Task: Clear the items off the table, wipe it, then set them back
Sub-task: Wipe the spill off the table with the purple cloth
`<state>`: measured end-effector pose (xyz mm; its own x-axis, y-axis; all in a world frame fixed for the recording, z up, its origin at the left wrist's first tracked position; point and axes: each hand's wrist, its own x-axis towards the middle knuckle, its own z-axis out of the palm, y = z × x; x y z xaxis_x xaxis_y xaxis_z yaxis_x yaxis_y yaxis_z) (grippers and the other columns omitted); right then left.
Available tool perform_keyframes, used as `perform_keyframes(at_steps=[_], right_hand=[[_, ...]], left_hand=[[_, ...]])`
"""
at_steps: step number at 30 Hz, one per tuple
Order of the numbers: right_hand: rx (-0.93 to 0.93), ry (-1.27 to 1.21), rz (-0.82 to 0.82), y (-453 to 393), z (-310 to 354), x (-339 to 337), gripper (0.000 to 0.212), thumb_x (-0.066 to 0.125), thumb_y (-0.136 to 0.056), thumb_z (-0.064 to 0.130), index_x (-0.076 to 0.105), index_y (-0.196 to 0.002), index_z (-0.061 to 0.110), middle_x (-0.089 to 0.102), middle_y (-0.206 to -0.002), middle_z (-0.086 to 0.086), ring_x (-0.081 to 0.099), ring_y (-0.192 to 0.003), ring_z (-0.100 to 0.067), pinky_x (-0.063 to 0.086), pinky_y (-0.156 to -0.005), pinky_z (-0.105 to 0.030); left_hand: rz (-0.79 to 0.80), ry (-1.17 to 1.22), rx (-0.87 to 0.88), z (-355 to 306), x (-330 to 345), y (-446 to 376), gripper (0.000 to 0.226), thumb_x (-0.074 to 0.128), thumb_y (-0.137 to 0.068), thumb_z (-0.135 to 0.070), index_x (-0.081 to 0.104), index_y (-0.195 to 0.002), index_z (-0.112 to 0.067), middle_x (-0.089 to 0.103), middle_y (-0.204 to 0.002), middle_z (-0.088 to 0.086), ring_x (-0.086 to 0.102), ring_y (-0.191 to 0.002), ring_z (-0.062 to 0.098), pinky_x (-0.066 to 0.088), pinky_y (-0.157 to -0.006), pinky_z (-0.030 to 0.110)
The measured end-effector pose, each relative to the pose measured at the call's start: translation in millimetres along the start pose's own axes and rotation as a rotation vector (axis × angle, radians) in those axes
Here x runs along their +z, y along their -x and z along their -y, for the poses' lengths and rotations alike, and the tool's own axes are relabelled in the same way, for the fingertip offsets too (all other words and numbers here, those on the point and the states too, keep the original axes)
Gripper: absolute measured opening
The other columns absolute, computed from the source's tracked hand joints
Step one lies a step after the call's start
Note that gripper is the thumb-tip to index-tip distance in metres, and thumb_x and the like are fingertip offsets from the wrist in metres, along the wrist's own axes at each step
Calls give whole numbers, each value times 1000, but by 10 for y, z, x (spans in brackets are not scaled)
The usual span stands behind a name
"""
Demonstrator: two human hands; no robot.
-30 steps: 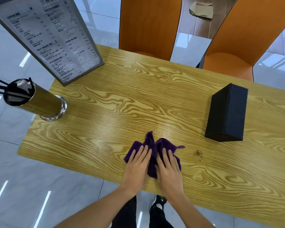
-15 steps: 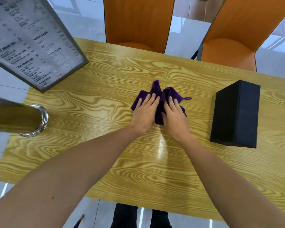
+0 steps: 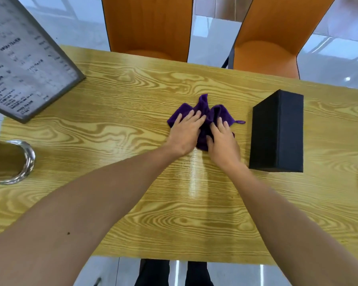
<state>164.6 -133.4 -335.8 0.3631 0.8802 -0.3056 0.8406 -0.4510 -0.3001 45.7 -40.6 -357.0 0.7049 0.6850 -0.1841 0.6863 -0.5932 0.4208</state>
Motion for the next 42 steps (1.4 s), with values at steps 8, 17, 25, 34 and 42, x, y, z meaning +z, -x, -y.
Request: perform_keyframes(at_steps=[8, 17, 25, 34, 42], right_hand=[[-62, -17, 51, 1008, 50, 254, 48, 44, -107, 26, 40, -154, 19, 18, -169, 0, 11, -156, -17, 36, -116, -36], [-190, 29, 89, 2103, 31, 640, 48, 69, -93, 18, 60, -140, 14, 46, -156, -5, 36, -148, -24, 51, -105, -43], [-371, 89, 80, 2592, 342, 913, 56, 85, -77, 14, 68, -130, 14, 60, -144, -5, 53, -137, -25, 61, -86, -34], [-666, 132, 250, 2431, 1293, 1403, 66, 65, -92, 13, 41, -154, 12, 31, -165, -7, 21, -154, -27, 33, -120, -43], [-770, 61, 275, 1971, 1833, 1374, 68, 59, -99, 12, 27, -159, 19, 14, -170, 0, 7, -157, -20, 28, -123, -38]], left_hand=[[-52, 51, -50, -231, 276, 1205, 52, 41, -105, -17, 31, -156, -19, 31, -163, 0, 22, -153, 15, 14, -125, 39], [-38, 87, -120, -478, 609, 2510, 57, 67, -92, -15, 49, -147, -19, 51, -151, -3, 40, -145, 13, 26, -121, 37], [-113, 99, -277, -404, 750, 3365, 50, 69, -90, -16, 59, -139, -17, 59, -143, -2, 48, -138, 13, 27, -115, 37], [-277, 157, -571, 331, 551, 4060, 58, 18, -107, -45, 50, -147, -19, 47, -153, -2, 43, -142, 16, 34, -114, 35], [-290, 139, -648, 901, 343, 3910, 51, 35, -103, -31, 44, -151, -15, 42, -157, 6, 34, -148, 26, 31, -119, 49]])
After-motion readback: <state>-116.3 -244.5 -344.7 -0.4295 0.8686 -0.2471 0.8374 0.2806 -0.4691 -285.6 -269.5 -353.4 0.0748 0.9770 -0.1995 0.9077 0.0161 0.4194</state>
